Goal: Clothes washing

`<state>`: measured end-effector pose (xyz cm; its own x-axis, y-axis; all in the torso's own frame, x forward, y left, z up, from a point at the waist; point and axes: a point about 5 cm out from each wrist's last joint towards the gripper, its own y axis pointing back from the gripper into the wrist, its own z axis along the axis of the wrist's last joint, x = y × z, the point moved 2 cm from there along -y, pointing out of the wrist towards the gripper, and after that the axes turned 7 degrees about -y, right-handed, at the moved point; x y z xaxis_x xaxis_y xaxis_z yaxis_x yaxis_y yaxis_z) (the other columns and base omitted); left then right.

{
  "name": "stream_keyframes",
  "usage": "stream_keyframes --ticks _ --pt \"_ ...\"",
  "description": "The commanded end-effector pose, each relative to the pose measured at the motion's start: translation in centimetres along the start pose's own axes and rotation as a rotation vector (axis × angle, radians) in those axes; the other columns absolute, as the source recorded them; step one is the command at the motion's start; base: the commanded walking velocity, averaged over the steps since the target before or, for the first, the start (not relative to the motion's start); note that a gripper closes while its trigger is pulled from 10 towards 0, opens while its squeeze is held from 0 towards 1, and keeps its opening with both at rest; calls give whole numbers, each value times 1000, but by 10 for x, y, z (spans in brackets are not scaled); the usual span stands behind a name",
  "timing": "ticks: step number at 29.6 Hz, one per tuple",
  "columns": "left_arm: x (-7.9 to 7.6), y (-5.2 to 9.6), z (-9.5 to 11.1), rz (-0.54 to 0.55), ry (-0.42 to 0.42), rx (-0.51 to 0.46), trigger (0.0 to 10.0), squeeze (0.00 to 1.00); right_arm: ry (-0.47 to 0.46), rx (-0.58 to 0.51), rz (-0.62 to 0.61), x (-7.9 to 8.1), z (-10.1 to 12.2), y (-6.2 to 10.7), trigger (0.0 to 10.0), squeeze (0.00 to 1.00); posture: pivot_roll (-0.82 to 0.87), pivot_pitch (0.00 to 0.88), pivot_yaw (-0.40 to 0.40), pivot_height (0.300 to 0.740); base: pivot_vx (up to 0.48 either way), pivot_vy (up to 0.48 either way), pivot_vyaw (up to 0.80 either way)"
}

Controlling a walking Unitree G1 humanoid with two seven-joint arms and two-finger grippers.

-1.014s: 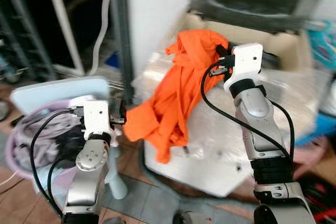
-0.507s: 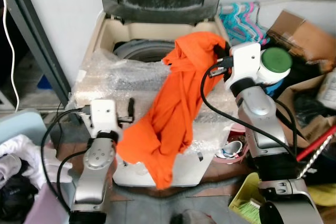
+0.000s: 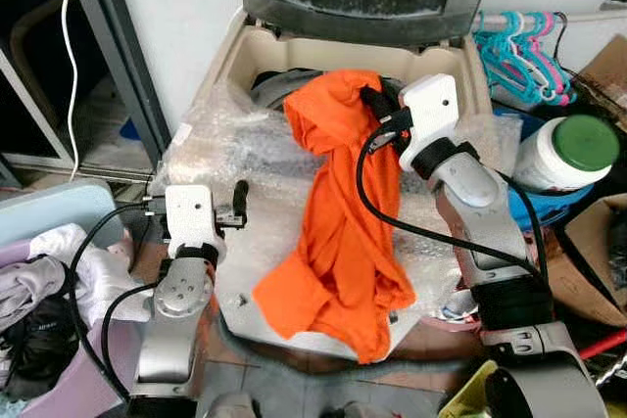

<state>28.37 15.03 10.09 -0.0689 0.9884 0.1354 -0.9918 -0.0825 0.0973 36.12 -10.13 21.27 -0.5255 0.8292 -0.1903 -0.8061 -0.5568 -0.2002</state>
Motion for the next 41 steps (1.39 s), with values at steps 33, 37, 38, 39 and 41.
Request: stream_keyframes --ticks 33,37,38,39,41 --pt "0 2 -2 15 23 50 10000 0 19 112 -199 -79 -7 -15 10000 1000 0 0 -57 740 0 0 0" --pt "1 4 -3 15 24 52 10000 0 -151 -11 -71 -68 5 -1 10000 1000 0 0 -67 740 0 0 0" --pt "1 4 -3 16 24 54 10000 0 -170 -12 -59 -67 4 2 10000 1000 1 0 -68 740 0 0 0" --pt "2 5 -4 18 25 57 10000 0 -224 -16 -28 -64 2 9 10000 1000 2 0 -66 740 0 0 0" --pt "2 5 -4 19 24 58 10000 0 -270 -20 -4 -61 2 15 10000 1000 3 0 -66 740 0 0 0"
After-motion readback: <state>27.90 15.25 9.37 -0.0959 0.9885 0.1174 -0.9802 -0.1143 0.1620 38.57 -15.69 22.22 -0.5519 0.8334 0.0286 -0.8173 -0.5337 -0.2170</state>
